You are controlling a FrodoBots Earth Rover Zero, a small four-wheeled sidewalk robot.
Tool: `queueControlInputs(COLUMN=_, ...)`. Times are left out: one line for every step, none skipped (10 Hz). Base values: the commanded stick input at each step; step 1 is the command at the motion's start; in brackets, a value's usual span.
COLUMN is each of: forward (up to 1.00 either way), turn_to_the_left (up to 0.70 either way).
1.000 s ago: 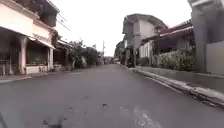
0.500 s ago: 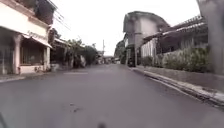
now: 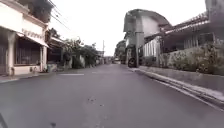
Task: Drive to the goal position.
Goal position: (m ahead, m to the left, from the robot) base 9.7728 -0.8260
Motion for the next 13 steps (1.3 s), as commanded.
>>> queueControlInputs(forward=1.00, turn_to_the_left=0.00)
queueControlInputs(forward=1.00, turn_to_the_left=0.00)
queueControlInputs(forward=1.00, turn_to_the_left=0.00)
queueControlInputs(forward=1.00, turn_to_the_left=0.00)
queueControlInputs(forward=1.00, turn_to_the_left=0.00)
queueControlInputs(forward=1.00, turn_to_the_left=0.00)
queueControlInputs(forward=1.00, turn_to_the_left=0.00)
queueControlInputs(forward=1.00, turn_to_the_left=0.00)
queueControlInputs(forward=1.00, turn_to_the_left=0.00)
queueControlInputs(forward=1.00, turn_to_the_left=0.00)
queueControlInputs(forward=1.00, turn_to_the_left=0.00)
queueControlInputs(forward=1.00, turn_to_the_left=0.00)
queueControlInputs(forward=1.00, turn_to_the_left=0.00)
